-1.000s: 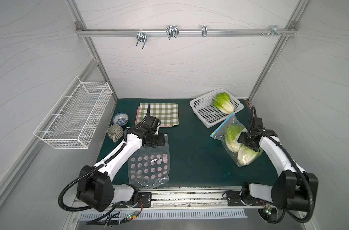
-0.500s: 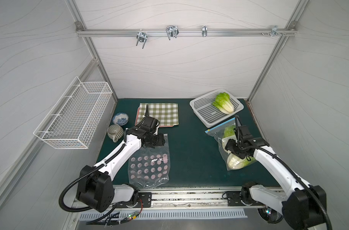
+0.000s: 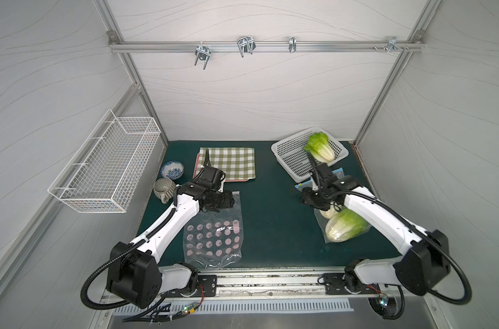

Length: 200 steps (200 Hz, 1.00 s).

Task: Put the chinese cabbages into a zipper bag and zip it
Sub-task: Pick up the zipper food storage bag at the center of the board.

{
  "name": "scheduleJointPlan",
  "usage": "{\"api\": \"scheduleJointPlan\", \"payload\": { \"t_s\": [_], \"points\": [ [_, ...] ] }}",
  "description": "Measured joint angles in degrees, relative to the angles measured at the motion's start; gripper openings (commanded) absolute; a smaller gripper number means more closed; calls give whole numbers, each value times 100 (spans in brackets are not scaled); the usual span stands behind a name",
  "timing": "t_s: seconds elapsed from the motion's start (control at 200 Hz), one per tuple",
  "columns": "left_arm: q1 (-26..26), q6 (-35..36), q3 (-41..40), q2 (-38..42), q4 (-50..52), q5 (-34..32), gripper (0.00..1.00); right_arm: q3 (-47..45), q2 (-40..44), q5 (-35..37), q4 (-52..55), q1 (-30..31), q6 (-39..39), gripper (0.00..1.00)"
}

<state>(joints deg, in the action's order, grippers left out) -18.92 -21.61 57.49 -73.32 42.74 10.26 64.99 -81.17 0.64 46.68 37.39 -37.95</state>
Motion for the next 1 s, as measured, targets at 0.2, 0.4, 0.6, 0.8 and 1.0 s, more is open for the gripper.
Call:
{"api": "scheduleJointPlan", "payload": {
  "t_s": [0.2, 0.4, 0.6, 0.8, 1.0],
  "points": [
    [170, -146, -138, 24, 92, 26, 56, 863, -1893, -463, -748, 1257, -151, 64],
    [522, -378, -400, 164, 131, 85, 56, 1486, -3165, -1110, -1290, 1829, -365, 64],
    [688, -776, -879, 350, 87, 94, 56, 2092, -3814, -1410, -1550, 1840, -472, 62],
    [907, -1338, -1574, 483, -168, 160, 56, 2592, -4223, -1635, -1738, 1668, -590, 60],
    [975, -1858, -2194, 490, -627, 256, 56, 2789, -4441, -1906, -2046, 1663, -739, 58]
  ]
}}
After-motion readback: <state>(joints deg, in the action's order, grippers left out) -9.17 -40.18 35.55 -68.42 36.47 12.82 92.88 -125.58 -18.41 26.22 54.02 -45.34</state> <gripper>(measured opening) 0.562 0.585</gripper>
